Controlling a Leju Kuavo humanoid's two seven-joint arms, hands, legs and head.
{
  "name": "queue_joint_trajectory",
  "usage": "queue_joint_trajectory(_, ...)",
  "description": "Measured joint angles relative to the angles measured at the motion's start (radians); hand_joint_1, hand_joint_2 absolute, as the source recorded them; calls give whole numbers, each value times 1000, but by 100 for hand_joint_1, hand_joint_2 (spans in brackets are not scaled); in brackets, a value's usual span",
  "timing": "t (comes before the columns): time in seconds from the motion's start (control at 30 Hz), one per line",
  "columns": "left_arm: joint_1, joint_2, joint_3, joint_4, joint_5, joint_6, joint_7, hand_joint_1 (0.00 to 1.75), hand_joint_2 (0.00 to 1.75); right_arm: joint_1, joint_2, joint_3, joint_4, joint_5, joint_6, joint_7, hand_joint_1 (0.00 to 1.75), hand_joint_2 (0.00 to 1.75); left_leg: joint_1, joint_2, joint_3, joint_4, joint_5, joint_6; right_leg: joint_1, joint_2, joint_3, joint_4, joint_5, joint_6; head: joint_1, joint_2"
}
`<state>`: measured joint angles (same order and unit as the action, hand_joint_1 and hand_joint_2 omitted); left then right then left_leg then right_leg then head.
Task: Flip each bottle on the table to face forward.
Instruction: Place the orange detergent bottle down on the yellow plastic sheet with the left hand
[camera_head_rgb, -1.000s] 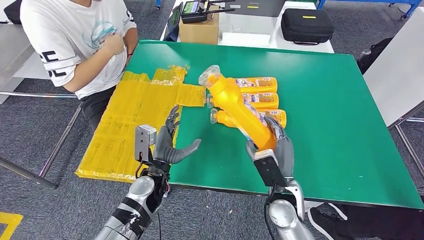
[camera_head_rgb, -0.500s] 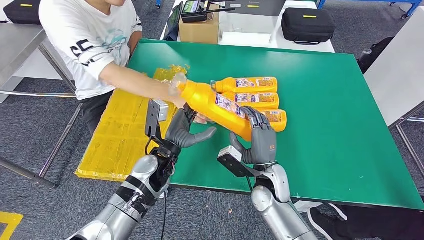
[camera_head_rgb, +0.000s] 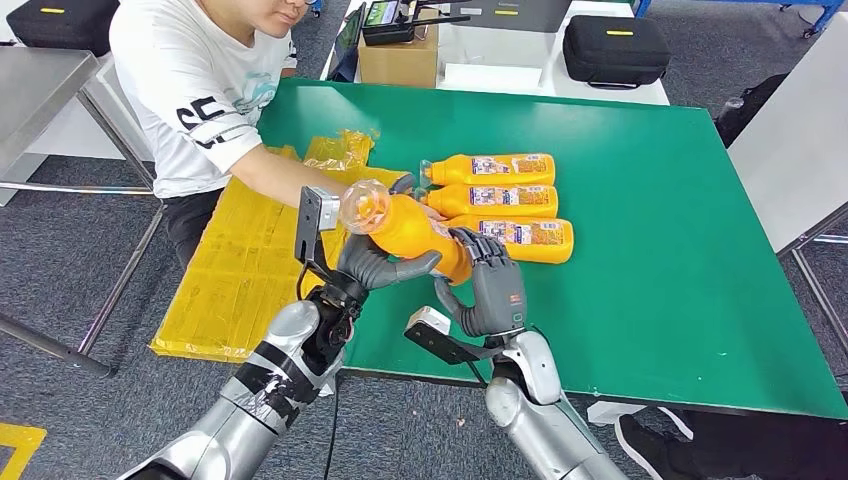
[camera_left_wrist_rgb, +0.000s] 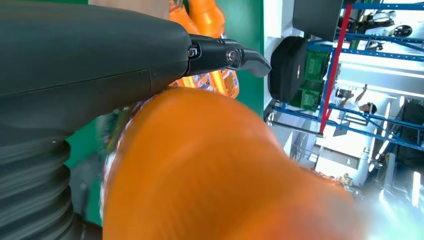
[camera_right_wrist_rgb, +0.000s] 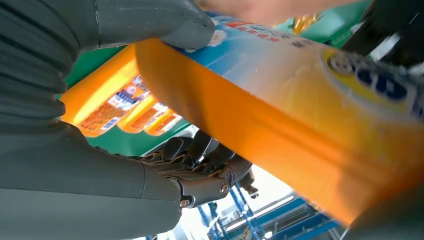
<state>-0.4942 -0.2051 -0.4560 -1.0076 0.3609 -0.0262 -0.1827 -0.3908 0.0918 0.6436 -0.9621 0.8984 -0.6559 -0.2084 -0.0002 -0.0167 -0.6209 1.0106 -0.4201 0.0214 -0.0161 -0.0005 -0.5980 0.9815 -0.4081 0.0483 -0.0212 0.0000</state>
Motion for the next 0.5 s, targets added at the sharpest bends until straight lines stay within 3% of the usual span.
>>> queue_joint_trajectory(0.07,-1,-2,1,0,36,-5,9,0,175,-1,4,15,13,-7,3,-3,175,175,0,0,0,0,0,0,0,0,0,0,0,0,0,0)
queue_joint_trajectory(0.1,-2,-2,2,0,54,-6,13,44,175,0,5,22,18,-12,5,-4,175,175,0,0,0,0,0,0,0,0,0,0,0,0,0,0)
queue_joint_trajectory(0.17,-3,-2,6,0,83,-7,13,131,175,0,5,33,28,-24,8,-8,138,175,0,0,0,0,0,0,0,0,0,0,0,0,0,0)
queue_joint_trajectory(0.2,-3,-1,9,0,91,-6,9,175,175,-1,5,37,32,-30,8,-9,94,175,0,0,0,0,0,0,0,0,0,0,0,0,0,0)
queue_joint_trajectory(0.23,-2,-1,11,0,96,-2,2,175,175,-1,5,41,36,-36,8,-8,51,175,0,0,0,0,0,0,0,0,0,0,0,0,0,0)
queue_joint_trajectory(0.3,-2,0,15,-2,100,13,-17,175,175,0,6,46,41,-44,5,-1,0,175,0,0,0,0,0,0,0,0,0,0,0,0,0,0)
queue_joint_trajectory(0.5,9,0,19,-29,84,64,-51,175,175,6,8,45,43,-66,-6,22,0,175,0,0,0,0,0,0,0,0,0,0,0,0,0,0)
